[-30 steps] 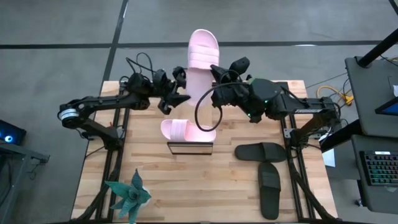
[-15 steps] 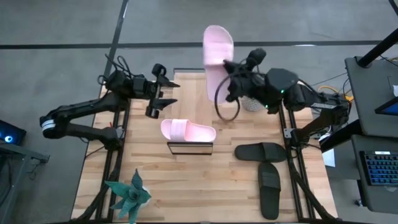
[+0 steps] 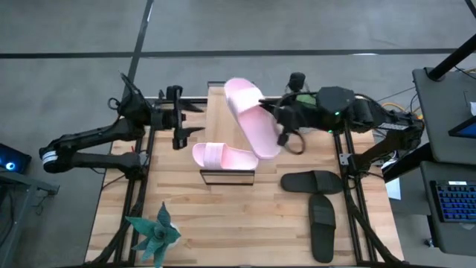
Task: Pick and place slides into the shelf
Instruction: Put the pink slipper on the shelf
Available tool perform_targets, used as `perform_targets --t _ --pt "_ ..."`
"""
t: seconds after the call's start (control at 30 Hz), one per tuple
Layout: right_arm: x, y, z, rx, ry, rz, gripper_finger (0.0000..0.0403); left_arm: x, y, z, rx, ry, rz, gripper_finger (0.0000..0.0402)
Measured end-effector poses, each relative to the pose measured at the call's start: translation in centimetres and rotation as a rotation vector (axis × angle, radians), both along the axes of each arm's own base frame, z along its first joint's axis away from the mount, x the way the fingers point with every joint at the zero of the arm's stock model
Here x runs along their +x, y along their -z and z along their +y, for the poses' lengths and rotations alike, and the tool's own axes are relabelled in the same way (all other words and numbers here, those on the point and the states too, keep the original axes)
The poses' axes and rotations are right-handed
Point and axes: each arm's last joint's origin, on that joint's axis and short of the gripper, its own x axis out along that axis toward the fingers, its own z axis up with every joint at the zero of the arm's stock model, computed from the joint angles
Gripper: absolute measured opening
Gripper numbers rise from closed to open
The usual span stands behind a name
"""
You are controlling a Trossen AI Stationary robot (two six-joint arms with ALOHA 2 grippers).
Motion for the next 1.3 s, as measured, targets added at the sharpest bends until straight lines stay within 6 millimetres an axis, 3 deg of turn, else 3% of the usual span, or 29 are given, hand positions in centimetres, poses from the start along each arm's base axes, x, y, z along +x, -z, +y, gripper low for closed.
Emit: perform_targets --t 0.13,0.4,0.7,0.97,1.3 --pt "-1.2 -0.4 -0.7 0.183 -0.090 -0.045 0.0008 0.0 1.2 0.0 0.101 -0.057 0.001 0.0215" --pt "-0.4 1.1 -2.5 0.428 -0.087 0.020 0.0008 1.7 1.9 0.4 0.214 -0.146 0.010 0.0215" --pt "0.5 1.7 -2.7 0.438 -0.081 0.037 0.0008 3.5 2.4 1.3 0.273 -0.252 -0.027 0.0215" --pt "0.7 1.8 -2.6 0.464 -0.119 0.045 0.0008 5.6 3.1 2.1 0.270 -0.253 -0.010 0.0215" --pt "0.7 1.9 -2.7 0.470 -0.115 0.045 0.0008 7.9 2.5 2.1 0.266 -0.221 -0.023 0.0207"
